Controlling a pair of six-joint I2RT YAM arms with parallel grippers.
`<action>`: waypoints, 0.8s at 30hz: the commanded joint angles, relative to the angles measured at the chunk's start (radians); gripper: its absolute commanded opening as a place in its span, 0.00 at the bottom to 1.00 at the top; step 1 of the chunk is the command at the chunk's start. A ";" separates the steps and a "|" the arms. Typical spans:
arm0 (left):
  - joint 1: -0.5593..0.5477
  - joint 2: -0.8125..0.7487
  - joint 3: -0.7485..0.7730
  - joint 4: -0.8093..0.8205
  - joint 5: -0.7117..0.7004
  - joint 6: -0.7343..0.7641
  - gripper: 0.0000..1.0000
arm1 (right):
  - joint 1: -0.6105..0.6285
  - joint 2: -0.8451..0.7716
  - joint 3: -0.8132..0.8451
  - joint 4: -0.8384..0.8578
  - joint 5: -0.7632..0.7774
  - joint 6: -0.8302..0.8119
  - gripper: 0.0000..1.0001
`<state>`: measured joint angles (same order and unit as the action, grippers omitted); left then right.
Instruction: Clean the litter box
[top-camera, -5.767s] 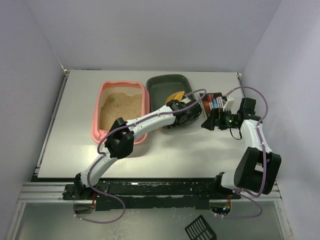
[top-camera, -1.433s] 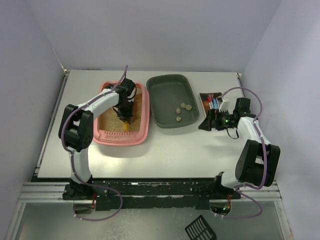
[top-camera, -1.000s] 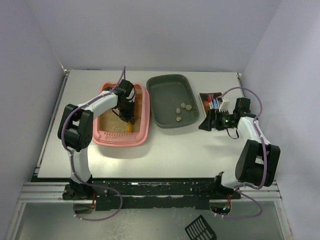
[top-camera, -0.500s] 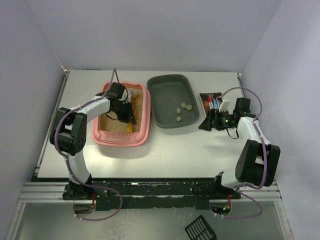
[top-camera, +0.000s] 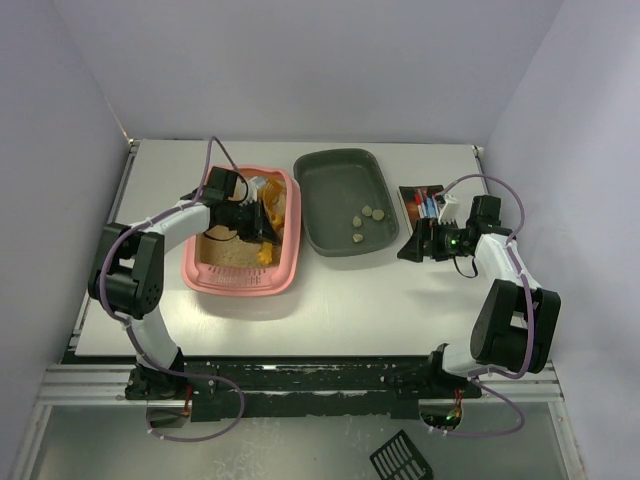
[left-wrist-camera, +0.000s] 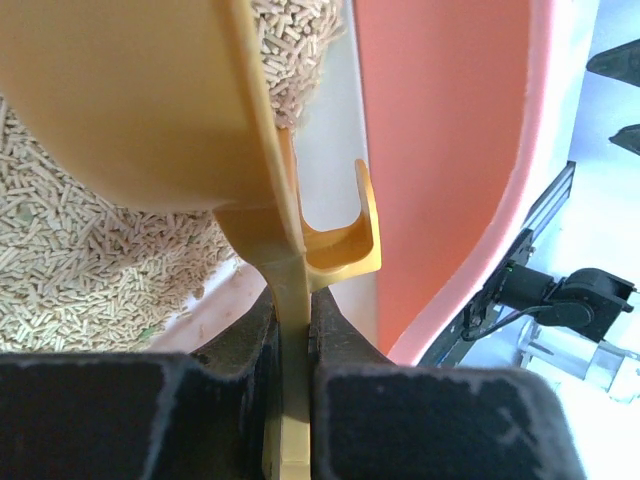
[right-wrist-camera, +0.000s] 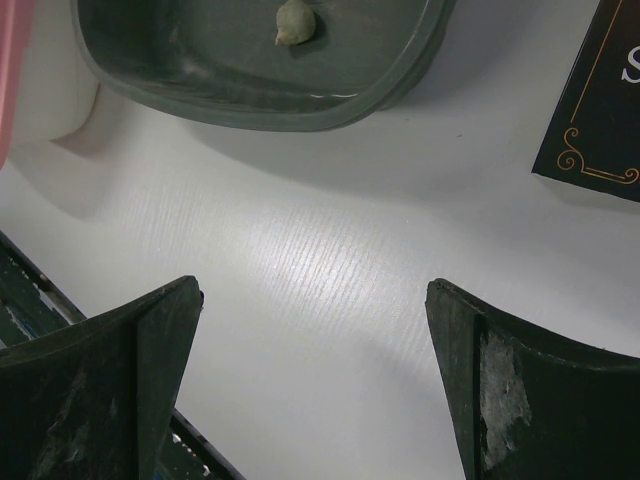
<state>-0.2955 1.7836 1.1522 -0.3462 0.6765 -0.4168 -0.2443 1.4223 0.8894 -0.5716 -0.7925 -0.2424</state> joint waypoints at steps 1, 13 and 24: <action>0.008 -0.037 -0.002 0.084 0.093 -0.007 0.07 | 0.008 -0.001 0.011 0.016 0.008 0.000 0.96; 0.047 -0.120 0.016 -0.088 -0.041 0.042 0.07 | 0.008 0.001 0.013 0.015 0.009 0.000 0.95; 0.111 -0.230 -0.063 -0.139 0.053 0.065 0.07 | 0.008 0.003 0.011 0.018 0.006 0.003 0.95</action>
<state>-0.1871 1.6009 1.1366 -0.4561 0.6746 -0.3763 -0.2443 1.4223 0.8894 -0.5716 -0.7887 -0.2420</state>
